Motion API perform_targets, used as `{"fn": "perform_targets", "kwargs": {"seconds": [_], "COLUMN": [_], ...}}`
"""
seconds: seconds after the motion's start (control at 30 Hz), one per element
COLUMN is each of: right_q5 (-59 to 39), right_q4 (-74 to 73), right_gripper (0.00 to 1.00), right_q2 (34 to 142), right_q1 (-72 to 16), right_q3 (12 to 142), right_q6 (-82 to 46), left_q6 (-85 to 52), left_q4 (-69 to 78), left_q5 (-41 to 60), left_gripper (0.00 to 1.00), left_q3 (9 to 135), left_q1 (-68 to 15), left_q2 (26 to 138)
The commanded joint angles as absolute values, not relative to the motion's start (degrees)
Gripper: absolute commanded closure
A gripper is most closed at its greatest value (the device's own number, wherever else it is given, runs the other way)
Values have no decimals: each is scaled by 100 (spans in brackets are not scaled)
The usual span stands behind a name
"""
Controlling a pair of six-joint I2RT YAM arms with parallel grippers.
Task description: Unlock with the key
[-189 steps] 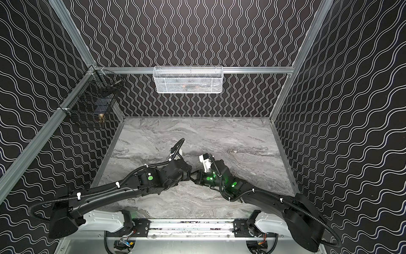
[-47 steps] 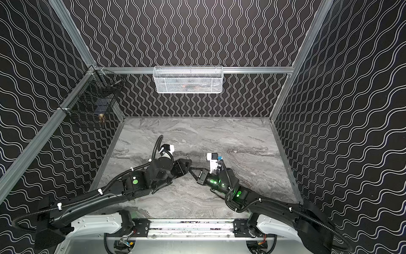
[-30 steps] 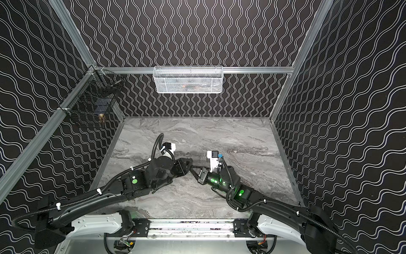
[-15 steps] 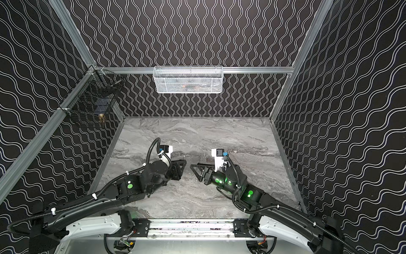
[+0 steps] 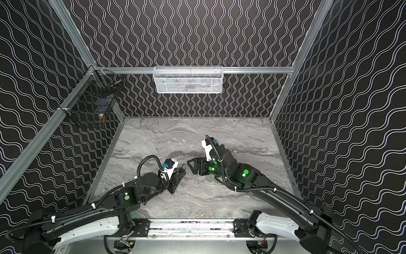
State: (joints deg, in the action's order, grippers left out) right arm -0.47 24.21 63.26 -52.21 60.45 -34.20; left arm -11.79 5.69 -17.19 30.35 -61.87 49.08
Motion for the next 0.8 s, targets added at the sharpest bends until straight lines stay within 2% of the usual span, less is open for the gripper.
{"fn": "perform_targets", "kwargs": {"seconds": [0.0,0.23,0.77], "right_q5": [-73,160,200], "right_q4": [2895,3383,3525], "right_gripper": [17,17,16], "right_q2": [6492,7142,7634], "right_q1": [-5191,-5146,-5027], "right_q3": [6243,6967,7319], "right_q6": [-3128,-2769,-2522], "left_q6": [-704,-659,-701], "left_q4": [1289,1345,1497], "left_q5": [-1597,-1600,-1707], "left_gripper": [100,100,100], "left_q3": [2998,3019,2881], "left_q1": [-6179,-6179,-6179], "left_q2": [4895,5012,4975]}}
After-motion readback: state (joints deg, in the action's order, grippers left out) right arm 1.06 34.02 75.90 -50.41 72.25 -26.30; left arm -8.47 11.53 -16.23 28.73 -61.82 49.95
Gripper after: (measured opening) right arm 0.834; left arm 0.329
